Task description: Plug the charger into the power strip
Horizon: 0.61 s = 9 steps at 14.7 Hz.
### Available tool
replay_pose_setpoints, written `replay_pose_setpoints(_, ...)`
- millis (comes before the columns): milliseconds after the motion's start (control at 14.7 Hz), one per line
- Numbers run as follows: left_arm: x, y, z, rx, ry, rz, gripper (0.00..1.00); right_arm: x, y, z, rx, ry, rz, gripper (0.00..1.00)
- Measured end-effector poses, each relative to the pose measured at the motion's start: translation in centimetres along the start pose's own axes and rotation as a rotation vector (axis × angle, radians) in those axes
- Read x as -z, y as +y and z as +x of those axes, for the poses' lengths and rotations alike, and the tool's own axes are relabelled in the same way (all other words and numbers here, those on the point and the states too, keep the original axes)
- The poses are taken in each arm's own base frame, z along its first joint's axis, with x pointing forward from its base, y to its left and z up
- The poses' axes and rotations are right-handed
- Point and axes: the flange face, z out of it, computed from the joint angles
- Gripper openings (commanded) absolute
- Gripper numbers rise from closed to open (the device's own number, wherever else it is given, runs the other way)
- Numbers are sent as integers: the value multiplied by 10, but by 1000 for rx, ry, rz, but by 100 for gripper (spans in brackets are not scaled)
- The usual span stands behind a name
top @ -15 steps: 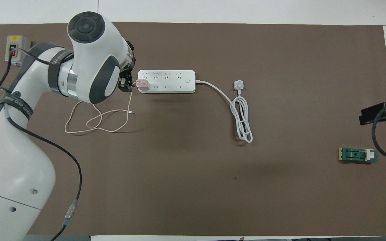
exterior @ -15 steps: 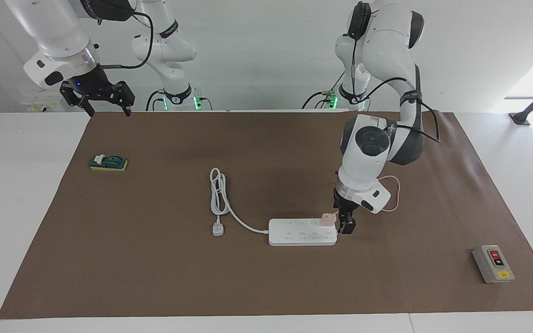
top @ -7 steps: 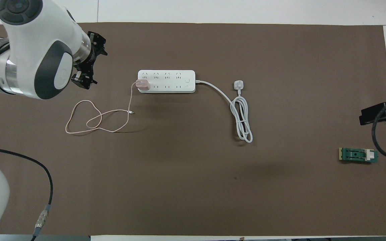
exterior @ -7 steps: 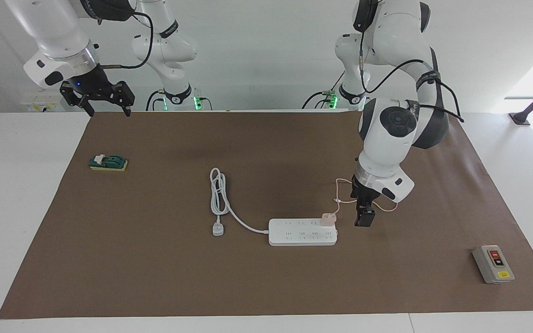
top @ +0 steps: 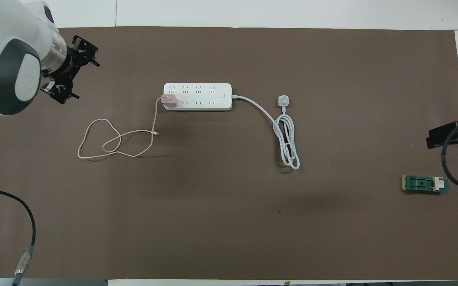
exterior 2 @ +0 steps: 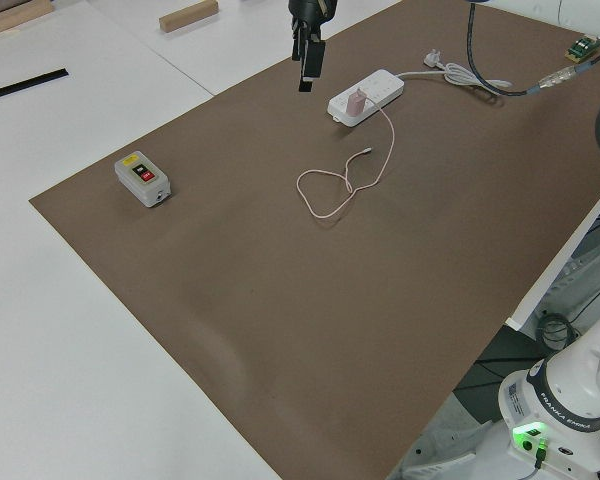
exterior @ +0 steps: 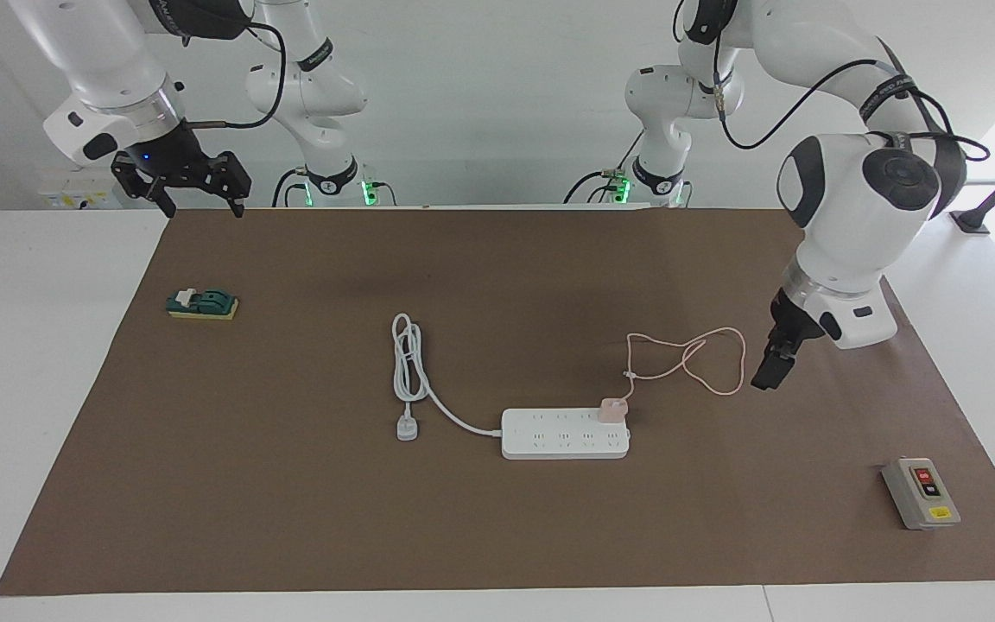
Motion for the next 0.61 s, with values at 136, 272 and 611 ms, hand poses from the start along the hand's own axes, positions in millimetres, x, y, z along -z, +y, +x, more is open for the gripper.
replay_pose_setpoints(136, 13, -35, 18, -132, -12, 14, 99, 0, 0, 0, 0, 0, 0, 100)
replay_pose_setpoints(272, 25, -68, 26, -274, -33, 29, 99, 0, 0, 0, 0, 0, 0, 100)
replay_pose_setpoints(611, 57, -118, -23, -455, -67, 47, 99, 0, 0, 0, 0, 0, 0, 100)
